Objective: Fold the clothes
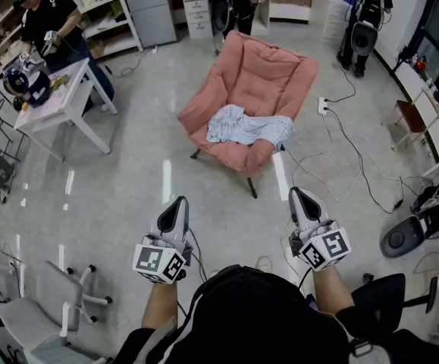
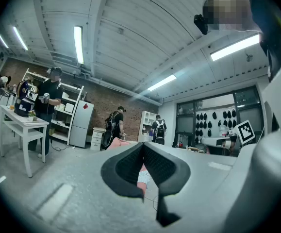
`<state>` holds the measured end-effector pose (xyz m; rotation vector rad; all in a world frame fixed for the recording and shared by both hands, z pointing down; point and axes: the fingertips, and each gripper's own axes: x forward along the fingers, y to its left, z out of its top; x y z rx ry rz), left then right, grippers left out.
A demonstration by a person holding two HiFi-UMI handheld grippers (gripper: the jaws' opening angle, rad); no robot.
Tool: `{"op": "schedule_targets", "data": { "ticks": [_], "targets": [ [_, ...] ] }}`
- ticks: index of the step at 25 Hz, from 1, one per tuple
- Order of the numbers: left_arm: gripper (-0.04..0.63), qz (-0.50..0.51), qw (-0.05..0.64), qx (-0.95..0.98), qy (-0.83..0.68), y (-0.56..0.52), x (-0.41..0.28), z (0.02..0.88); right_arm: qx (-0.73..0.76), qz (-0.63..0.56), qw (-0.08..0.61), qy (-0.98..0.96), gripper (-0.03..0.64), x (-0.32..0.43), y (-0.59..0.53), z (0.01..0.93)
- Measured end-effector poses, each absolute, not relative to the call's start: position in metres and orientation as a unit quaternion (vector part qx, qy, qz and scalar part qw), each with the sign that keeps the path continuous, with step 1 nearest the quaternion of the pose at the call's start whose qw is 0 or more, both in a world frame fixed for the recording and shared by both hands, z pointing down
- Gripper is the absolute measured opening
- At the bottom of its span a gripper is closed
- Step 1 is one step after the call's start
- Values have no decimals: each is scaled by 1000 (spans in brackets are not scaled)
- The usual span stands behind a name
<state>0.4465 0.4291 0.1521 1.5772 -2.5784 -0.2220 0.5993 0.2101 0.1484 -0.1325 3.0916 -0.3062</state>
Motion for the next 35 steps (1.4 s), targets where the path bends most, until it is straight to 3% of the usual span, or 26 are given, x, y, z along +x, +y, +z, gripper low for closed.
{"op": "schedule_targets", "data": {
  "ticks": [15,16,18,19,20,23,25,35],
  "targets": [
    [8,-69,69,537,-838,394,465,155,-21,-115,33,993,6,600,190,149],
    [8,-70,70,539,-837,390,468,153,-14,-113,37,993,38,600,192,147],
    [97,-75,64,540,-836,382,472,152,-1,-106,49,993,164,602,194,143],
    [200,-78,59,536,-838,380,473,151,1,-102,57,993,255,605,193,141],
    [303,-79,55,530,-842,377,473,148,-1,-99,63,993,292,607,191,139],
    [419,-76,48,519,-850,371,474,147,-11,-96,67,993,383,614,182,140],
    [448,-68,56,520,-849,363,478,150,-12,-100,62,993,385,620,176,144],
    [433,-58,76,517,-851,306,516,166,-7,-90,41,995,382,665,108,151]
  ]
}}
